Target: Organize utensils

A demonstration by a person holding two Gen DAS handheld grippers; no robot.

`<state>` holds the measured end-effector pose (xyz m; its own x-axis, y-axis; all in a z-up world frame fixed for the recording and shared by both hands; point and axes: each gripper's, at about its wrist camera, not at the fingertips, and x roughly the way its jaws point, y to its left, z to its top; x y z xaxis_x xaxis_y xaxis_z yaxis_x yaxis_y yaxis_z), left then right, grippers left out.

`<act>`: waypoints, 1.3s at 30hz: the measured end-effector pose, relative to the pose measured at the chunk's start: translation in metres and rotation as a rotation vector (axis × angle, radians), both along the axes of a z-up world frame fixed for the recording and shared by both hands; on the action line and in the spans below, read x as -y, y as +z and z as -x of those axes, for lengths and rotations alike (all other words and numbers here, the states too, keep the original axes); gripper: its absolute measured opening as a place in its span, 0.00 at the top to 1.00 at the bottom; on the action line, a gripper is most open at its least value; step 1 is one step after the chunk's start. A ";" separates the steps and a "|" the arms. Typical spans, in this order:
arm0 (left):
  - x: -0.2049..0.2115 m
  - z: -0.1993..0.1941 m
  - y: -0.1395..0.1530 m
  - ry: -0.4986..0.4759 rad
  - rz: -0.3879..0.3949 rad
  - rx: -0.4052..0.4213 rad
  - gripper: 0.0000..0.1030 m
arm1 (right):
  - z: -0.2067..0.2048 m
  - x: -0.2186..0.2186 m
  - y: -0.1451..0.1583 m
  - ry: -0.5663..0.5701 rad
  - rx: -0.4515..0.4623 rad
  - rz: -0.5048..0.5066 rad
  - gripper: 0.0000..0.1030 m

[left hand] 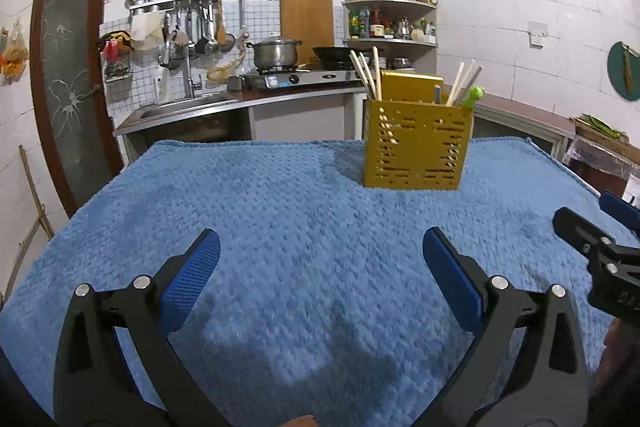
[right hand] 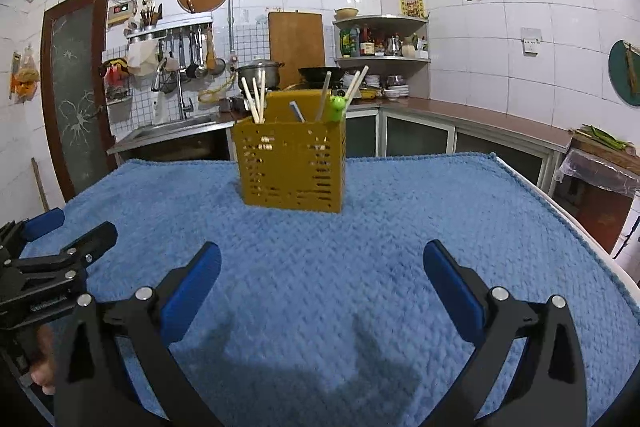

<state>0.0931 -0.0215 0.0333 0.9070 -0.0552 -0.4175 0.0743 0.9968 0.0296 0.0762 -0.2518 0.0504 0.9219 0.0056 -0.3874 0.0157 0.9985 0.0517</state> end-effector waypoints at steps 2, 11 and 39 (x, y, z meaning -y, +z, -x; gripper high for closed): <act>0.001 0.001 -0.005 -0.004 -0.006 -0.004 0.05 | 0.000 -0.003 -0.004 -0.007 0.001 0.021 0.04; -0.004 -0.011 -0.017 0.015 0.015 -0.063 0.05 | -0.002 -0.006 -0.002 0.004 0.018 0.035 0.04; 0.001 -0.001 -0.009 0.087 -0.068 0.028 0.05 | 0.012 -0.010 0.002 -0.008 0.073 0.048 0.04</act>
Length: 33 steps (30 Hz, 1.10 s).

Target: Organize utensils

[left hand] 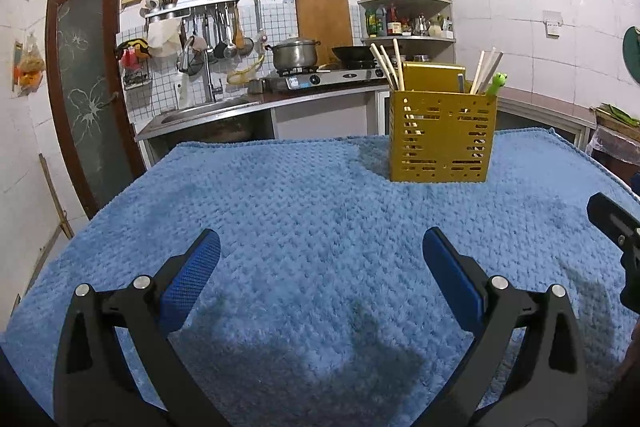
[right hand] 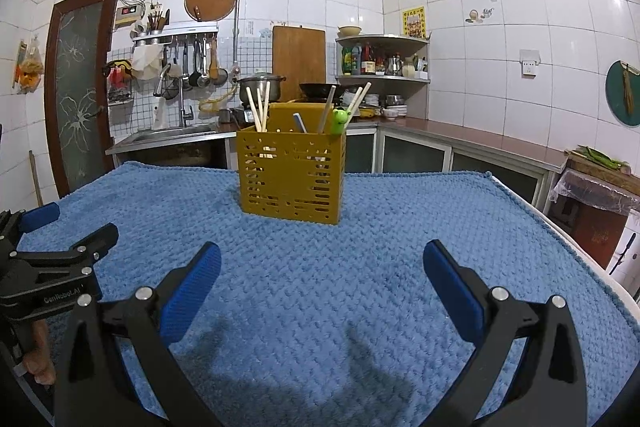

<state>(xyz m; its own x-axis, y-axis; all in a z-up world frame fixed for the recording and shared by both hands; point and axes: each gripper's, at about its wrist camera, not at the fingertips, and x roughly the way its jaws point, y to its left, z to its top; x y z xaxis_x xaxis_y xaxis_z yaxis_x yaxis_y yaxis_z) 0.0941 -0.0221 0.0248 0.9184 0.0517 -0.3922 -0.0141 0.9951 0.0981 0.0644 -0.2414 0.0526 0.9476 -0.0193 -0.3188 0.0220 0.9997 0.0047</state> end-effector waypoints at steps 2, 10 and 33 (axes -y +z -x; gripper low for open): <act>0.000 0.001 0.000 0.000 -0.001 0.008 0.05 | 0.000 0.000 0.000 0.001 -0.001 0.000 0.04; -0.002 0.004 0.002 0.014 0.002 0.023 0.05 | 0.004 -0.001 0.001 0.007 0.009 0.003 0.04; -0.002 0.009 0.003 0.013 -0.008 0.043 0.05 | 0.005 -0.002 0.002 0.007 0.014 0.002 0.04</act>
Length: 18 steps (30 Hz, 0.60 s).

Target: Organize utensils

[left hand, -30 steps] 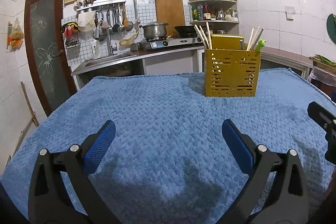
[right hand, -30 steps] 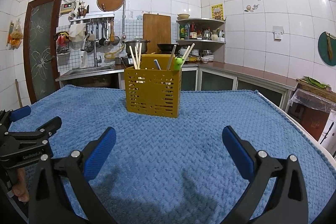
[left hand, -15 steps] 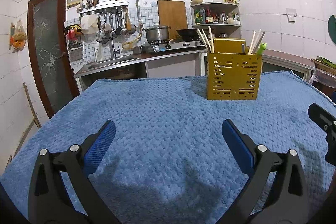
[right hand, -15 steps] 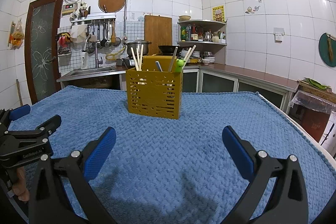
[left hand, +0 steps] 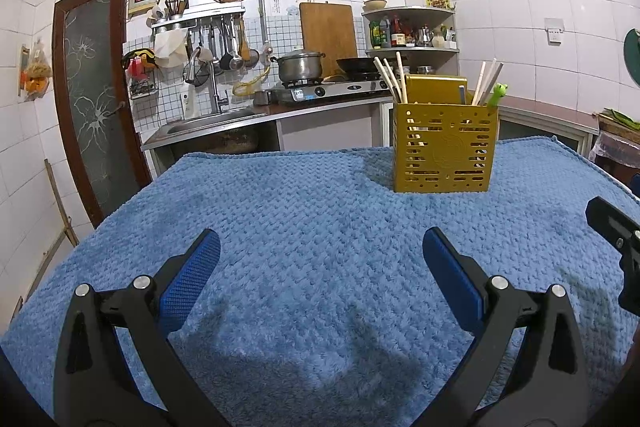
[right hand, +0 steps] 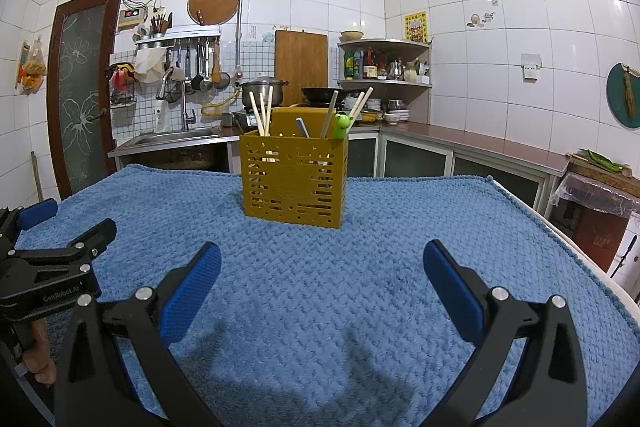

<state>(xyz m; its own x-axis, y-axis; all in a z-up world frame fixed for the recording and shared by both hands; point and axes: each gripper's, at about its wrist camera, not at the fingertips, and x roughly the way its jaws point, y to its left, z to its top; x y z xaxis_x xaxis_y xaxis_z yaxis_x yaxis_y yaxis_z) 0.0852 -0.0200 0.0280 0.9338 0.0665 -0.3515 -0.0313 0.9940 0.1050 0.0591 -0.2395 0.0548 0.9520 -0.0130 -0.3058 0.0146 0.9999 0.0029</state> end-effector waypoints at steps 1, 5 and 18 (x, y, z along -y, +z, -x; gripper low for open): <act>0.000 0.001 0.000 0.001 0.000 0.001 0.05 | 0.000 0.000 0.000 0.000 0.000 0.000 0.04; 0.000 0.000 0.000 0.000 0.001 0.000 0.05 | -0.001 0.001 0.000 -0.004 -0.001 -0.003 0.04; 0.000 0.000 0.000 0.000 0.000 0.001 0.05 | -0.002 0.001 0.000 -0.004 -0.003 -0.003 0.04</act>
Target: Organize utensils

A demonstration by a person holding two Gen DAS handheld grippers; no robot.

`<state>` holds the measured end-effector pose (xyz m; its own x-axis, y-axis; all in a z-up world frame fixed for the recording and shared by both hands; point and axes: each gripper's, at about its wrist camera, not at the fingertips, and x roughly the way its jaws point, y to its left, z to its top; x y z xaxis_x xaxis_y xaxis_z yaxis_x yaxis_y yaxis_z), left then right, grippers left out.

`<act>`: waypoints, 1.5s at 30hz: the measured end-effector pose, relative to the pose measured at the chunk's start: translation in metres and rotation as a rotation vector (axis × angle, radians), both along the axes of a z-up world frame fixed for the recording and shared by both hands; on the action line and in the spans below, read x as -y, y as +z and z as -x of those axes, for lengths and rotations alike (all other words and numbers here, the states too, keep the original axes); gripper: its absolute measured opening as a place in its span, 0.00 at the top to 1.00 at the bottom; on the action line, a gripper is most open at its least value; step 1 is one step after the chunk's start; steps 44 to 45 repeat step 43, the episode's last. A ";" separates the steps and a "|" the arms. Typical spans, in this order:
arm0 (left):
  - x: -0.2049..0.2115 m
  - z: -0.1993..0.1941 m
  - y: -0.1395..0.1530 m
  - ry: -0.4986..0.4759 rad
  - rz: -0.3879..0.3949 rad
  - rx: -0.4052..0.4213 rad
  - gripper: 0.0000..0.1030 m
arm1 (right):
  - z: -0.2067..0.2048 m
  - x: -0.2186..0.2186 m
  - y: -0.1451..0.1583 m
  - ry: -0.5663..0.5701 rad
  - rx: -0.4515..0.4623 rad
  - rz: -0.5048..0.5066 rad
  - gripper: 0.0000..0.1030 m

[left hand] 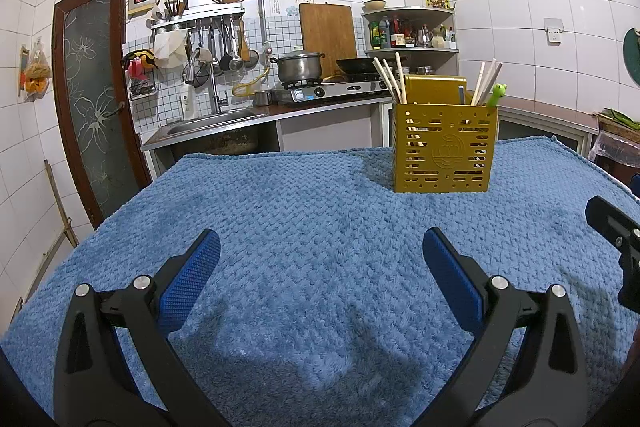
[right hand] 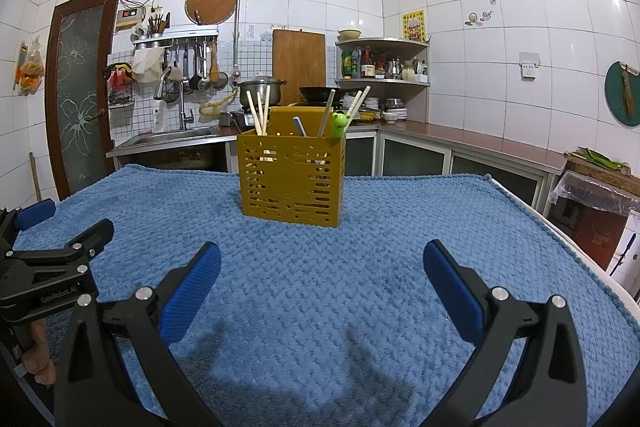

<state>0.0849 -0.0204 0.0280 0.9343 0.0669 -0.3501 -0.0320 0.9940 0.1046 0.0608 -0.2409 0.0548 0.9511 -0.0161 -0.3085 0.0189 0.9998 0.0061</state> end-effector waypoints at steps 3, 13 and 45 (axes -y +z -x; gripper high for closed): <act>0.000 0.000 0.000 0.000 0.000 -0.001 0.05 | 0.000 0.000 0.000 0.000 0.002 0.000 0.04; 0.000 0.000 0.000 0.000 0.000 0.000 0.05 | -0.002 0.002 0.000 -0.006 0.004 0.001 0.04; -0.002 0.002 0.004 0.007 0.003 0.004 0.05 | -0.002 0.002 -0.001 -0.007 0.003 0.002 0.04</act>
